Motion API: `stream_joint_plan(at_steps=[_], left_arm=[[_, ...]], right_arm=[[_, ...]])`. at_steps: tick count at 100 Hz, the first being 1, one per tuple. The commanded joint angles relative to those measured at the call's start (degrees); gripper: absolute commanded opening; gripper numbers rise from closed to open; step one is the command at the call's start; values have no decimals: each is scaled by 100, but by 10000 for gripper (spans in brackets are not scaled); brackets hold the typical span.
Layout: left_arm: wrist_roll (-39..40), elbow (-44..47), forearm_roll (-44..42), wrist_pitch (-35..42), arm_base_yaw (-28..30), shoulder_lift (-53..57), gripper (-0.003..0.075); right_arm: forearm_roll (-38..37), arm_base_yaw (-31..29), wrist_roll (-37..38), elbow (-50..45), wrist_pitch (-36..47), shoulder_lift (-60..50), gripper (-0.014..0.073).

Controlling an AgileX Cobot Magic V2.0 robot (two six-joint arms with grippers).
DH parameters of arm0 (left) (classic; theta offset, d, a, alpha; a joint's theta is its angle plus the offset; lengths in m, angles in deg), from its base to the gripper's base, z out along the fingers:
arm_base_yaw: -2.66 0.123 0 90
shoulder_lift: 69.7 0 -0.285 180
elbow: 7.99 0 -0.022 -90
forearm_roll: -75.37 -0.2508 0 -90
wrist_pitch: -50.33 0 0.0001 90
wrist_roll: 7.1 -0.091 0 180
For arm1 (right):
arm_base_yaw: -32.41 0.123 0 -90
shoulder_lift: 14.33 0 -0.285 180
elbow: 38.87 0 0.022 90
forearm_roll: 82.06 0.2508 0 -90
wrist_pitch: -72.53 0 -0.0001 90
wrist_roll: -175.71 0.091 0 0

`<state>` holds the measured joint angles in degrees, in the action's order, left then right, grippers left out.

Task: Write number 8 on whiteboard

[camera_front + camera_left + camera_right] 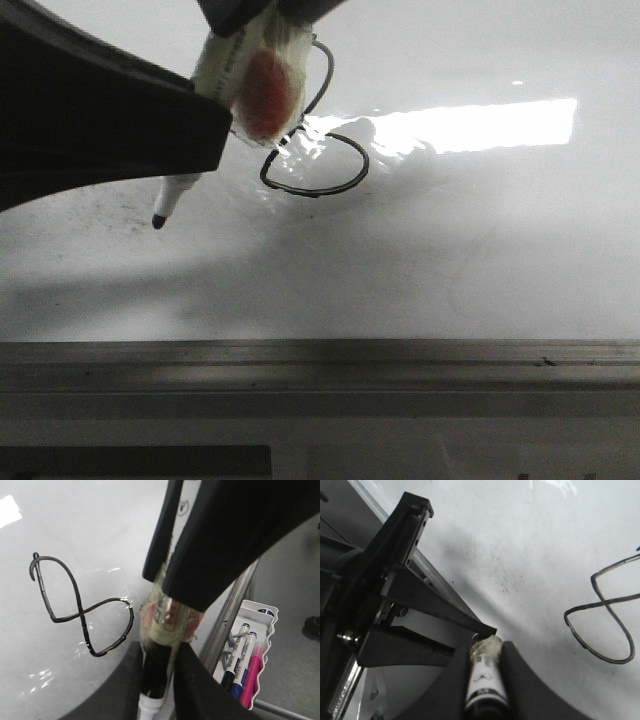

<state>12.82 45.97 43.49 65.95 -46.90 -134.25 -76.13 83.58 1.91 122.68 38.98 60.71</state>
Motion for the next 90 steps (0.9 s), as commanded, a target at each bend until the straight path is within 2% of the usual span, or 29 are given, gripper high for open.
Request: stream_joint_plan(at_steps=[1, 9, 14, 21, 31, 38, 48, 58, 65, 75, 90], left_arm=[[229, -183, 358, 411, -23, 48, -20], [229, -183, 385, 411, -23, 48, -20], [239, -183, 385, 411, -23, 48, -20], [252, -183, 385, 400, -23, 59, -20], [329, -183, 385, 368, -23, 59, -20], [738, -183, 410, 293, -23, 77, -20], [1274, -183, 980, -269, -23, 189, -21], [1305, -304, 2035, -1395, -9, 337, -21], [1305, -383, 2616, -1815, 78, 362, -21], [1305, -396, 3335, -1627, 192, 290, -20], [1305, -396, 3373, -1310, 450, 141, -21]], right_arm=[[66, 3, -6, 169, 288, -122, -53], [66, 3, -57, 169, 276, -122, -46], [66, 3, -103, 169, 276, -122, -10], [53, 3, -127, 169, 291, -122, 92], [24, -13, -127, 169, 344, -122, 282], [24, -11, -127, 169, 295, -122, 355], [1, -11, -127, 169, 115, -122, 367], [1, -11, -127, 169, -92, -122, 367], [1, -11, -127, 169, -134, -122, 367], [1, -11, -127, 169, -114, -122, 367], [41, -11, -117, 169, -124, -122, 367]])
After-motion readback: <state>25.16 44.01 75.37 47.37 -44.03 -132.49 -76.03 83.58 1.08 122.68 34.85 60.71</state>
